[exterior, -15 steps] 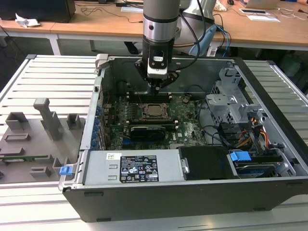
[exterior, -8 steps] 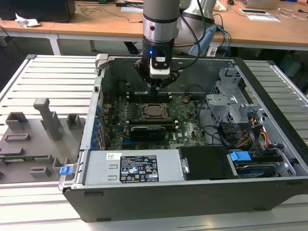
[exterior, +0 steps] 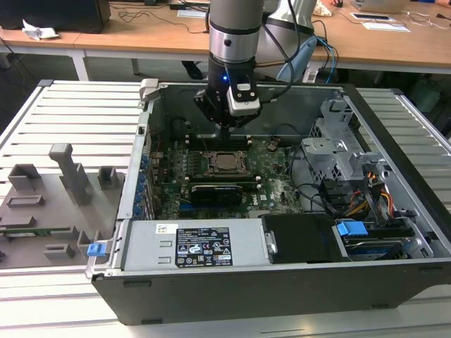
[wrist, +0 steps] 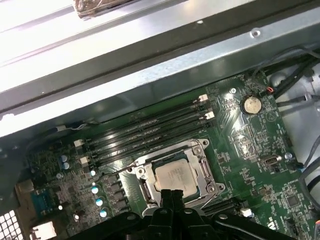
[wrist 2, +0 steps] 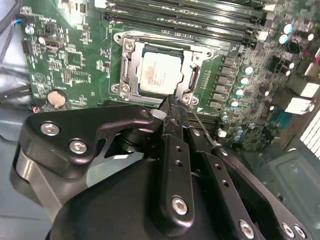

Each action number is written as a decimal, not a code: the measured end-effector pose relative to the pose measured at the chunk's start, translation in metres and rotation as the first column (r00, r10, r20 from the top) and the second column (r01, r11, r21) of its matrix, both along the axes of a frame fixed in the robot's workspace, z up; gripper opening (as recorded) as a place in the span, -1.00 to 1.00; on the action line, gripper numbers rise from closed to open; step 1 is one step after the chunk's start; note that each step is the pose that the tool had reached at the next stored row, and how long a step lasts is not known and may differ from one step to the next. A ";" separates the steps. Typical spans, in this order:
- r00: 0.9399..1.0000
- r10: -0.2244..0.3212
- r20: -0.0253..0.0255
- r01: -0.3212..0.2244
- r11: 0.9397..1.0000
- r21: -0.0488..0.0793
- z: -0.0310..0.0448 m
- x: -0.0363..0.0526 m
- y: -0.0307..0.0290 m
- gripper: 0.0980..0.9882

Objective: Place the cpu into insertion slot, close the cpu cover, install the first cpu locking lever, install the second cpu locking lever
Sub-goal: 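Install the first cpu locking lever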

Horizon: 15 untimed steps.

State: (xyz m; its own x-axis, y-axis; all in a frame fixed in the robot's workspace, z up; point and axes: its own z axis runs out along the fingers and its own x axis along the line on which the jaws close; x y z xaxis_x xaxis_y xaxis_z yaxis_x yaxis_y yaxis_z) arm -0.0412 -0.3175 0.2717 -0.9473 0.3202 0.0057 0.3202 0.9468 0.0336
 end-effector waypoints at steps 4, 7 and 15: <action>0.993 0.122 0.000 -0.122 0.993 0.000 -0.0001 0.0000 0.0000 -0.98; 0.983 0.184 0.000 -0.184 0.983 0.000 -0.0001 0.0000 0.0000 -0.98; 0.950 0.311 0.000 -0.311 0.950 0.000 -0.0002 0.0000 0.0000 -0.98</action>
